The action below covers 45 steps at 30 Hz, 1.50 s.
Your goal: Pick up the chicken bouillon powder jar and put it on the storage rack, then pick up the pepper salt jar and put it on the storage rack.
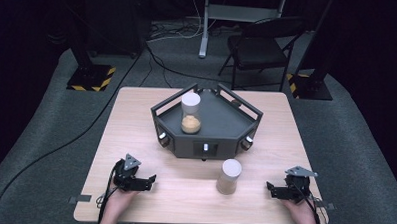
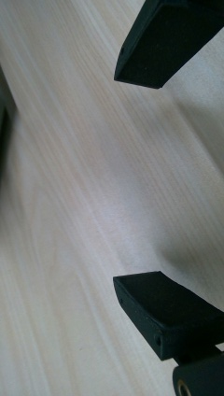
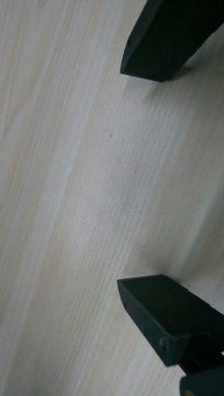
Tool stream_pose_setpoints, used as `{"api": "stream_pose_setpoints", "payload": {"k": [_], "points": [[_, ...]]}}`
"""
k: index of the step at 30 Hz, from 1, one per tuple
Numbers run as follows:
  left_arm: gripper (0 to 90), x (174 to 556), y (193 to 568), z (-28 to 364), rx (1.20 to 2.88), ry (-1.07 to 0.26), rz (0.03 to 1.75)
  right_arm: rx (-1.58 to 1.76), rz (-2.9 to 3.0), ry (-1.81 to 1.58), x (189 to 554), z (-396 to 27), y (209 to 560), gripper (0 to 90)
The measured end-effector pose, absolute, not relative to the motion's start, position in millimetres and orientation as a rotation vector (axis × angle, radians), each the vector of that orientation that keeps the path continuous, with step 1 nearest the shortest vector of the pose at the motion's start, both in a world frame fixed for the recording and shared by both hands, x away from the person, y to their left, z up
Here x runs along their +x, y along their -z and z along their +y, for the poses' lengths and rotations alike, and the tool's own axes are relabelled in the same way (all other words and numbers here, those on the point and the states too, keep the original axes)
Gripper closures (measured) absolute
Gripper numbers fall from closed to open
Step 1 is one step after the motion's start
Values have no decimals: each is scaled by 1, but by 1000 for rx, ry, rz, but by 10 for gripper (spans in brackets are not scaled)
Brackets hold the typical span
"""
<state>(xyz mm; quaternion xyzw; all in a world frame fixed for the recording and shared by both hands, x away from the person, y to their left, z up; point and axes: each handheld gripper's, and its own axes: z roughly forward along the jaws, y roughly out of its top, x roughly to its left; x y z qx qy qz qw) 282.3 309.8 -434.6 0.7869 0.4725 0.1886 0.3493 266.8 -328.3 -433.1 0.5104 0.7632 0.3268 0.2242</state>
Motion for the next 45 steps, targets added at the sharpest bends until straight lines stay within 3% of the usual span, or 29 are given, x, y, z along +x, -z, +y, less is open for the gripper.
{"api": "stream_pose_setpoints", "payload": {"k": [38,45], "points": [[5,284,439,307,2048,-522,1241,1410,2101,-903,266,-328,433,2],[6,284,439,306,2039,-524,1252,1413,2095,-913,264,-331,433,40]]}}
